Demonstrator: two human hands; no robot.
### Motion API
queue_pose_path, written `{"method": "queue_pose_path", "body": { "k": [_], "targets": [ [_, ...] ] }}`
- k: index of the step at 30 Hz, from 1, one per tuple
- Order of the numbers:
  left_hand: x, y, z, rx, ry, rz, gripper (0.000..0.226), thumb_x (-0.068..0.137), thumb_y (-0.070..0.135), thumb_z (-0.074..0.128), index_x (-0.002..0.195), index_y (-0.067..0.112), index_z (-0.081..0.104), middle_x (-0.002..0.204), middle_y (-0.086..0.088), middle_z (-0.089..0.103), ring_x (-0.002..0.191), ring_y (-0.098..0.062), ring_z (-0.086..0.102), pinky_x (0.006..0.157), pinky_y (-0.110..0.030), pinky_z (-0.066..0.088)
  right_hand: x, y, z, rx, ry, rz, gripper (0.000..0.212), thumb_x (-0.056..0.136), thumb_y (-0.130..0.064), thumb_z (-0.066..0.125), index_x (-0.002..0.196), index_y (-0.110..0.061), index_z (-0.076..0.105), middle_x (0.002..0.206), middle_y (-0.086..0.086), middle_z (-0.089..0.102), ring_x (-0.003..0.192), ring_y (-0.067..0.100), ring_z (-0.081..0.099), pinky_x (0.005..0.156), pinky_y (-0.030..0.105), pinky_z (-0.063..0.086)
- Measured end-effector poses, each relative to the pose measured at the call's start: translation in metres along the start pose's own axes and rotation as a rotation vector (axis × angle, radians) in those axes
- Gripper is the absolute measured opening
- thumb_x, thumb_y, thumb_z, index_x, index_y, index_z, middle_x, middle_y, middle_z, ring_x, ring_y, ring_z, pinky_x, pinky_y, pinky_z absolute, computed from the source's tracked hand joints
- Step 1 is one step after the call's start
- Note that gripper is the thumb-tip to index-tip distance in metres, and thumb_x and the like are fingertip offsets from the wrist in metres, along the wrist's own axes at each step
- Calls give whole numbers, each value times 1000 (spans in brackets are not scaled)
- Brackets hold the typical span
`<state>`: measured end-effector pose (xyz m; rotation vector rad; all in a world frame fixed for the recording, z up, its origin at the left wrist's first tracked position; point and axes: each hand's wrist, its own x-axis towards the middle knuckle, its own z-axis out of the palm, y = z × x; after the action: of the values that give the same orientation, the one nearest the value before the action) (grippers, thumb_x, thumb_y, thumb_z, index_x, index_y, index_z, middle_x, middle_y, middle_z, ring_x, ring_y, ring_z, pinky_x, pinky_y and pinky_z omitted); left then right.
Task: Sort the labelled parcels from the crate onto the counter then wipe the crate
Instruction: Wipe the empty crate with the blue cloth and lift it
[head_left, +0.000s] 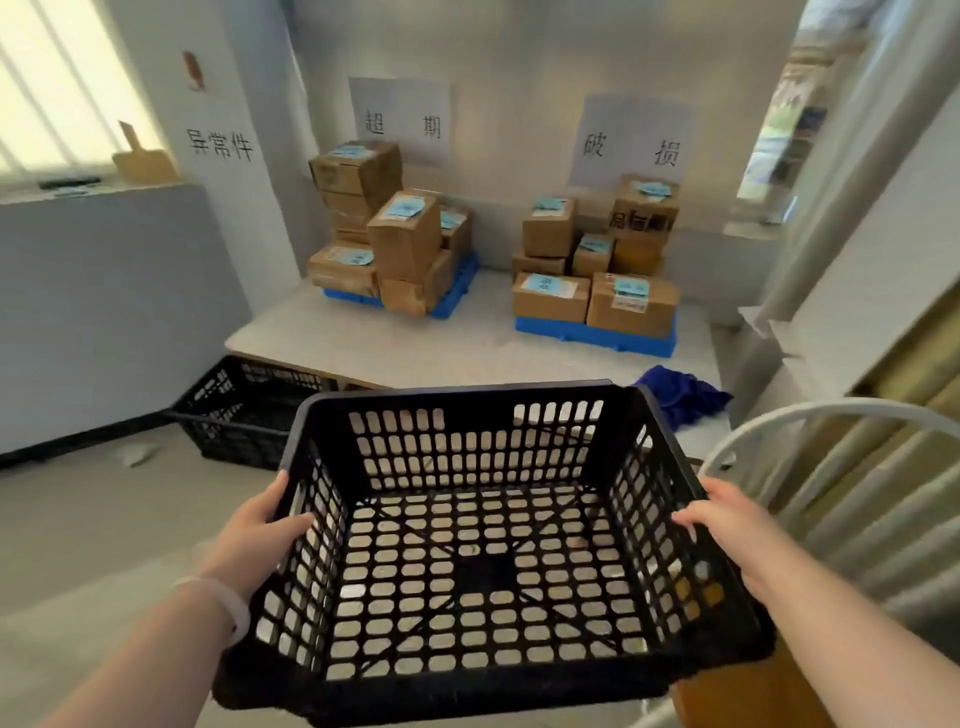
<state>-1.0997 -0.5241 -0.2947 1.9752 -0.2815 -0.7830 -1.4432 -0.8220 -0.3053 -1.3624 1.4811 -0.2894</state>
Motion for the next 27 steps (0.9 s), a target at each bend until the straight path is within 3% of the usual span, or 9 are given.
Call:
{"method": "queue_pose_path", "body": {
  "k": [3, 6, 10, 15, 18, 23, 27],
  "targets": [
    [17, -12, -59, 30, 77, -11, 72, 93, 16, 64, 153, 34, 27, 142, -8, 52, 123, -31, 54, 108, -49, 39, 8, -33, 62, -39, -88, -24, 55, 80, -17, 66, 132, -26, 51, 118, 6, 64, 106, 31, 63, 95, 57, 50],
    [33, -25, -110, 12, 145, -39, 75, 90, 19, 67, 151, 36, 27, 135, -8, 56, 115, -32, 60, 103, -53, 45, 10, -67, 118, -60, -159, -50, 64, 78, -21, 68, 138, -28, 47, 121, 5, 63, 108, 30, 61, 94, 57, 49],
    [56, -40, -165, -24, 252, -113, 75, 89, 24, 69, 149, 41, 28, 125, -9, 62, 105, -34, 65, 96, -55, 50, 23, -112, 188, -114, -250, -102, 60, 83, -18, 66, 140, -23, 46, 123, 6, 61, 110, 29, 58, 99, 54, 47],
    [94, -58, -217, -124, 396, -186, 70, 90, 13, 68, 148, 37, 36, 115, -15, 65, 95, -45, 66, 87, -58, 53, 49, -167, 272, -155, -378, -170, 57, 81, -18, 67, 135, -20, 49, 118, 6, 62, 105, 28, 60, 95, 52, 49],
    [106, -64, -240, -154, 442, -220, 69, 91, 10, 66, 148, 35, 36, 118, -15, 63, 91, -43, 67, 85, -59, 54, 57, -197, 312, -144, -429, -180, 54, 85, -12, 63, 135, -19, 46, 122, 8, 59, 108, 29, 59, 97, 54, 48],
    [126, -69, -289, -137, 542, -284, 67, 89, 20, 69, 146, 37, 39, 107, -11, 68, 88, -40, 67, 85, -55, 54, 80, -250, 390, -220, -540, -186, 72, 64, -24, 70, 133, -23, 48, 119, 8, 63, 109, 31, 61, 98, 57, 48],
    [150, -73, -332, -152, 579, -304, 67, 88, 27, 70, 146, 40, 38, 102, -3, 66, 91, -37, 65, 88, -54, 53, 94, -286, 455, -272, -579, -229, 83, 58, -27, 69, 137, -21, 46, 127, 11, 59, 114, 31, 59, 100, 57, 46]
  ]
}}
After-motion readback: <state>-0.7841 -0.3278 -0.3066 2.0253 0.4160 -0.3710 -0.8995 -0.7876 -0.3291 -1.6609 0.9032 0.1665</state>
